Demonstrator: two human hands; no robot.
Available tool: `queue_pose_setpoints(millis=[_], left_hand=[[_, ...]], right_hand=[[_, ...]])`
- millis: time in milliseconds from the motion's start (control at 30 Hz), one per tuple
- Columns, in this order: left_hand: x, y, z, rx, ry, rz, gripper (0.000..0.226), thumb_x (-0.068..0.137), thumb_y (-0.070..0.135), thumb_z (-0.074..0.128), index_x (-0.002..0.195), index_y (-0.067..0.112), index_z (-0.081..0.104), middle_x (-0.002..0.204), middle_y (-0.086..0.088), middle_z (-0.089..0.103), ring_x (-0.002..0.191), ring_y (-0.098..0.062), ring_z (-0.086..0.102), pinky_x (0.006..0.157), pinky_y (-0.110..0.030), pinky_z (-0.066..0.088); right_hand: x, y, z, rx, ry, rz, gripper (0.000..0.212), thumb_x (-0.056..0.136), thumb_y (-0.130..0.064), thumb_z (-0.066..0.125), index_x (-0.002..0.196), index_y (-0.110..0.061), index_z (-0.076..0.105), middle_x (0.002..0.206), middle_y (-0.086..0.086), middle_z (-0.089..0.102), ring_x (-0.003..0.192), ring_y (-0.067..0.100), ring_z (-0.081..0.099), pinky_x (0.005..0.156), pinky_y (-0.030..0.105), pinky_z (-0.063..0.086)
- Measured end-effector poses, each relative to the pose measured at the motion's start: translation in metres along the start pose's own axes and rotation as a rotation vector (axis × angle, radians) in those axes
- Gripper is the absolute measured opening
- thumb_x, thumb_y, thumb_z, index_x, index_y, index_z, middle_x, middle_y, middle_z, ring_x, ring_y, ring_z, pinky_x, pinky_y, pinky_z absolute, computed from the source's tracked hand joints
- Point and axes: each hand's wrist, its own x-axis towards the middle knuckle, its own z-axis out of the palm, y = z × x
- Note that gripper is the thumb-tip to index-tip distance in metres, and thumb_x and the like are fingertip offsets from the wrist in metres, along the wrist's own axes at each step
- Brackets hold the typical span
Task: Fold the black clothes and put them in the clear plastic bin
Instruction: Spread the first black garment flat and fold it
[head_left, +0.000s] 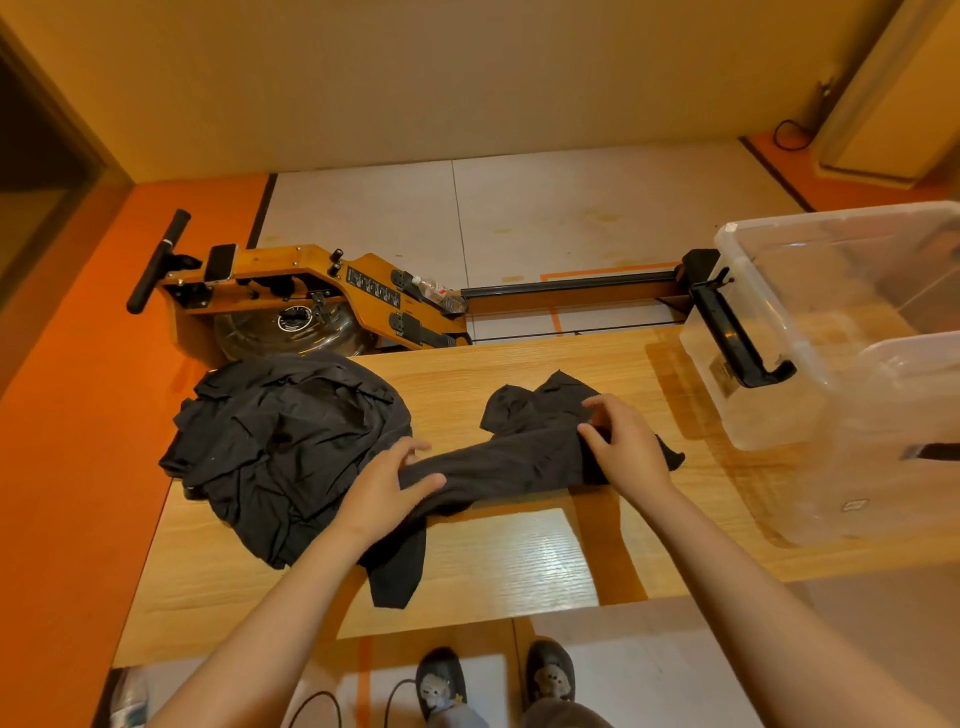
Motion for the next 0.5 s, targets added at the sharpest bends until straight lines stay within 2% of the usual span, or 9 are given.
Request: queue_pose_setpoints(millis=[67,100,233,300,367,433,500], left_hand=[[-0.004,-0.004,0.009,0.123,0.006,0.029,0.059,0.082,0.049,0.070,0.132,0.031,0.045,0.126,0.015,0.043,0.120,-0.006,0.035,0.101,-0.033,0.034],[-0.009,-0.006,0.014,0.162,0.037,0.060,0.062,0.080,0.050,0.072,0.133,0.030,0.045,0.129,0.016,0.039,0.123,-0.006,0.030,0.103,-0.033,0.029],[-0.023,-0.017,0.034,0.300,0.097,0.161,0.052,0.074,0.045,0.079,0.117,0.032,0.053,0.125,0.013,0.045,0.122,-0.012,0.035,0.096,-0.029,0.028],[-0.026,-0.023,0.041,0.362,0.036,0.154,0.047,0.072,0.043,0.079,0.112,0.032,0.055,0.117,0.012,0.045,0.116,-0.015,0.038,0.090,-0.028,0.027],[-0.027,-0.025,0.046,0.404,-0.011,0.131,0.038,0.075,0.040,0.077,0.106,0.031,0.058,0.115,0.010,0.045,0.113,-0.016,0.039,0.089,-0.028,0.025],[-0.027,-0.026,0.049,0.432,-0.008,0.119,0.027,0.080,0.035,0.075,0.103,0.029,0.062,0.116,0.008,0.045,0.114,-0.018,0.040,0.091,-0.028,0.026],[-0.026,-0.027,0.049,0.450,0.002,0.102,0.020,0.085,0.031,0.072,0.102,0.027,0.064,0.116,0.007,0.047,0.114,-0.018,0.041,0.093,-0.028,0.028]], right_hand=[[-0.008,0.002,0.006,-0.138,-0.065,-0.057,0.044,0.091,-0.028,0.064,0.132,-0.019,0.050,0.129,-0.001,0.053,0.127,0.019,0.041,0.103,0.037,0.039],[-0.013,0.002,0.011,-0.200,-0.099,-0.116,0.047,0.090,-0.029,0.064,0.134,-0.020,0.049,0.134,-0.002,0.050,0.130,0.019,0.037,0.107,0.038,0.035],[-0.038,0.002,0.036,-0.356,-0.297,-0.317,0.048,0.089,-0.037,0.064,0.134,-0.025,0.052,0.141,-0.004,0.045,0.136,0.018,0.031,0.114,0.041,0.026],[-0.046,0.009,0.048,-0.488,-0.441,-0.318,0.060,0.087,-0.046,0.064,0.141,-0.028,0.046,0.156,-0.002,0.028,0.145,0.021,0.015,0.121,0.044,0.007],[-0.052,0.020,0.058,-0.586,-0.494,-0.308,0.063,0.088,-0.046,0.062,0.145,-0.032,0.040,0.161,-0.003,0.015,0.149,0.022,0.004,0.119,0.041,-0.006],[-0.057,0.028,0.064,-0.523,-0.393,-0.325,0.049,0.092,-0.034,0.061,0.139,-0.031,0.050,0.159,-0.001,0.025,0.149,0.023,0.012,0.118,0.038,-0.003],[-0.058,0.031,0.066,-0.454,-0.284,-0.316,0.029,0.093,-0.023,0.059,0.122,-0.024,0.066,0.151,-0.001,0.041,0.145,0.023,0.025,0.118,0.037,0.011]])
